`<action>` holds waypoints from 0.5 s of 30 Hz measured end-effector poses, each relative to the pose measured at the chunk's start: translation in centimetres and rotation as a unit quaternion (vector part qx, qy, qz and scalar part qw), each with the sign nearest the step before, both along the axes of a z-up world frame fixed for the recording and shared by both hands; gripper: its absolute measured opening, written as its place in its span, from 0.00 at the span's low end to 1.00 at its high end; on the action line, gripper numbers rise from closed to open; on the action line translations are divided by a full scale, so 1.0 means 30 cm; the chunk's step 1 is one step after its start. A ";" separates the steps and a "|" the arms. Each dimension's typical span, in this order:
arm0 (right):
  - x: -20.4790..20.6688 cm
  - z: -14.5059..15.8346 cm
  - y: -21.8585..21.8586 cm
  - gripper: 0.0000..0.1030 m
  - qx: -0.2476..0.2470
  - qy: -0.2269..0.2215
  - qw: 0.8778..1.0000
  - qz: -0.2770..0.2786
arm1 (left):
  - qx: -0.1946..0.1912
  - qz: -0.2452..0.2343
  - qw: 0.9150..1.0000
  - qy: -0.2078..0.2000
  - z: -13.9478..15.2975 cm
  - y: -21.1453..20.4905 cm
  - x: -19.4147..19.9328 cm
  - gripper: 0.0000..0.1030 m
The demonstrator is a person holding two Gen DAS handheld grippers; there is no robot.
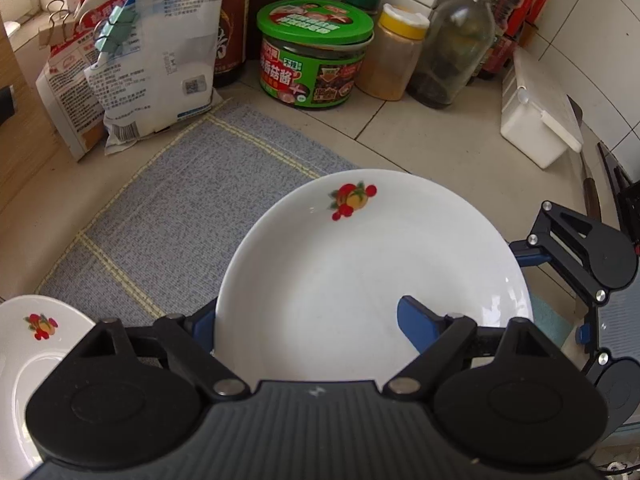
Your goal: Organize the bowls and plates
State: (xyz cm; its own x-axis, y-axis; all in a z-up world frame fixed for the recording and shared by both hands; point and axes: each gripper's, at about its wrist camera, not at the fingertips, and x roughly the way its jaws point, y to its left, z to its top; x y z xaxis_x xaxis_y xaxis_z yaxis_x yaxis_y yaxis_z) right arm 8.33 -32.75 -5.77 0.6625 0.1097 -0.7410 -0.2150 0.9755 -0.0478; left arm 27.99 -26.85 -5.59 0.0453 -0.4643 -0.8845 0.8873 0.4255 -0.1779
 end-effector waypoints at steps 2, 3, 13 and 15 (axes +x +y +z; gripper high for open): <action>0.005 -0.003 -0.010 1.00 -0.003 0.001 1.000 -0.001 | -0.002 -0.001 1.000 0.000 -0.007 -0.012 0.004 0.86; 0.008 -0.005 -0.013 1.00 -0.004 0.002 1.000 -0.002 | -0.003 -0.002 1.000 -0.001 -0.010 -0.018 0.006 0.86; 0.022 -0.038 -0.046 1.00 -0.002 0.017 1.000 -0.012 | 0.000 -0.009 1.000 0.004 -0.046 -0.053 0.005 0.86; 0.022 -0.040 -0.051 1.00 -0.001 0.019 1.000 -0.014 | 0.000 -0.011 1.000 0.004 -0.048 -0.054 0.003 0.86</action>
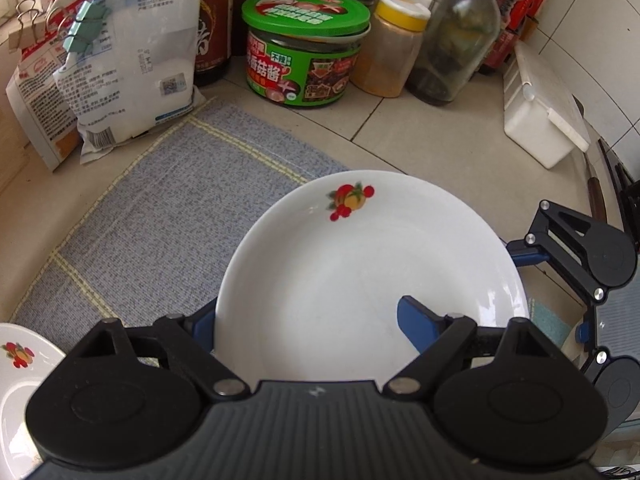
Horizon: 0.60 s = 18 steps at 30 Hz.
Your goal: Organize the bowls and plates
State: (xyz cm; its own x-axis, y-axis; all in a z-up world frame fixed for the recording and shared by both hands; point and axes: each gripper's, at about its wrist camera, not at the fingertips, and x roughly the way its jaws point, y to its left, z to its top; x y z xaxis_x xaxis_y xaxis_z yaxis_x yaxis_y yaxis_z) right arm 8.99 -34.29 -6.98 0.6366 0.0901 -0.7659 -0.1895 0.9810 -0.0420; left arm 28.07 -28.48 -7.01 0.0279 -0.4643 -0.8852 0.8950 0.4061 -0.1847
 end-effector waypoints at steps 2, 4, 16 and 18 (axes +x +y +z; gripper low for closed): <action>-0.003 -0.001 -0.003 1.00 -0.001 0.002 1.000 -0.001 | 0.000 -0.002 1.000 -0.001 0.000 -0.004 -0.001 0.86; -0.005 0.001 -0.003 1.00 -0.003 0.002 1.000 -0.002 | -0.001 -0.001 1.000 -0.001 0.000 -0.006 0.000 0.86; -0.009 -0.003 -0.004 1.00 -0.002 -0.001 1.000 -0.007 | 0.000 -0.004 1.000 -0.011 -0.002 -0.016 0.001 0.86; -0.011 -0.003 -0.003 1.00 -0.002 -0.002 1.000 -0.009 | 0.003 -0.004 1.000 -0.014 -0.001 -0.018 -0.002 0.88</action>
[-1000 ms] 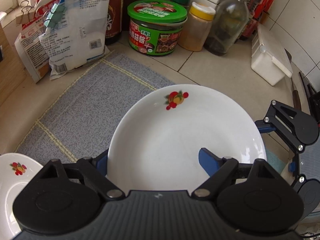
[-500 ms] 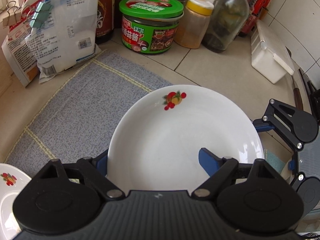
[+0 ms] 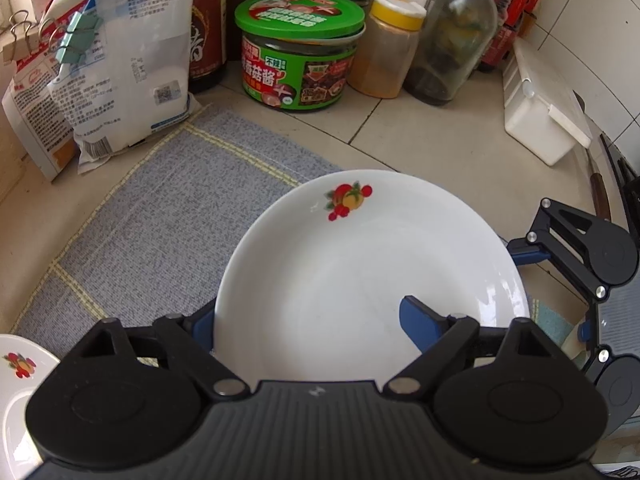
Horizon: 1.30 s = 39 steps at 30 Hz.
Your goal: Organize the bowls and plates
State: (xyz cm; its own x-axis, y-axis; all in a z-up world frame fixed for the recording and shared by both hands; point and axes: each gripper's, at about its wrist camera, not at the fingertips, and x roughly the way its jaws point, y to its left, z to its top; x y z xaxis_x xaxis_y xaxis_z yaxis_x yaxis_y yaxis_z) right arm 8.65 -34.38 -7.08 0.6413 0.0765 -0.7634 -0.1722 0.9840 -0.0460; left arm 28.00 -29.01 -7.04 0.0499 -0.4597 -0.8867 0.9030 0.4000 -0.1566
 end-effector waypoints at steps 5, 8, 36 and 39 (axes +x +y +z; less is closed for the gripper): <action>-0.010 0.002 0.002 1.00 0.001 -0.003 1.000 -0.008 | 0.005 -0.002 1.000 -0.031 0.023 0.015 -0.023 0.91; -0.021 0.007 0.001 1.00 0.003 -0.005 1.000 -0.016 | -0.004 0.002 0.999 -0.040 0.055 0.031 -0.035 0.91; -0.301 0.118 0.197 1.00 0.049 -0.077 0.993 -0.077 | -0.099 0.176 0.974 -0.100 0.271 0.485 -0.498 0.93; -0.307 0.108 0.225 1.00 0.055 -0.074 0.994 -0.055 | -0.100 0.221 0.965 -0.099 0.248 0.563 -0.546 0.93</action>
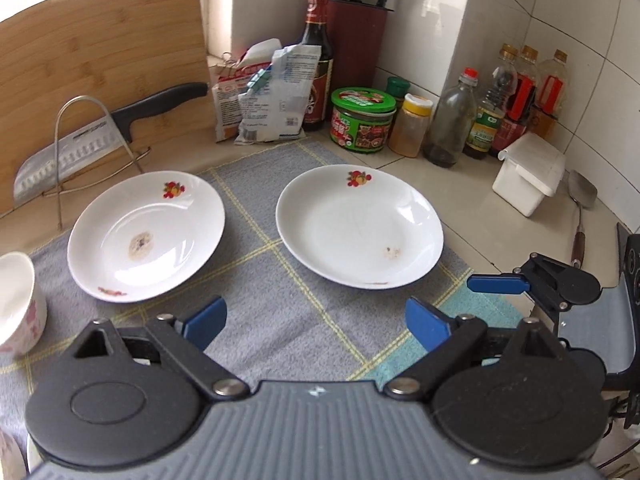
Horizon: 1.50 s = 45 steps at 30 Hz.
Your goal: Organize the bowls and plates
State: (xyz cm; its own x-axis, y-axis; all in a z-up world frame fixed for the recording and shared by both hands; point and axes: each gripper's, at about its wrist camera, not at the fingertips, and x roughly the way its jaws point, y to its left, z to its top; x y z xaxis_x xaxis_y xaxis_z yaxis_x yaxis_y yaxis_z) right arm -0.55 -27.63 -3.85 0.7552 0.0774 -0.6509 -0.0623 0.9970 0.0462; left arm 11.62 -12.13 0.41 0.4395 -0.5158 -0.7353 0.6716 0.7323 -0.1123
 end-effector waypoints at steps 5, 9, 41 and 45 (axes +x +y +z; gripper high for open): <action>0.006 -0.019 0.062 1.00 -0.004 0.009 0.999 0.051 | -0.004 0.057 0.998 0.014 -0.024 0.110 -0.058 0.93; 0.015 -0.026 0.119 1.00 -0.006 0.012 0.997 0.080 | -0.003 0.090 0.996 0.010 -0.030 0.192 -0.099 0.93; 0.045 -0.088 0.752 1.00 -0.069 0.052 0.986 0.143 | 0.046 -0.030 0.998 -0.001 -0.069 0.660 -0.042 0.93; 0.043 -0.094 0.785 1.00 -0.065 0.034 0.985 0.158 | 0.053 -0.063 0.997 -0.001 -0.069 0.641 0.013 0.93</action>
State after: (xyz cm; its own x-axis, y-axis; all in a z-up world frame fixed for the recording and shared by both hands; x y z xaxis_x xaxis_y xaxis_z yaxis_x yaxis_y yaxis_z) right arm 0.73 -4.08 -6.68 0.6613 0.2147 -0.7187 -0.3721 0.9258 -0.0658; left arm 12.01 7.11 -1.65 0.3778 -0.4861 -0.7880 0.7591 0.6499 -0.0370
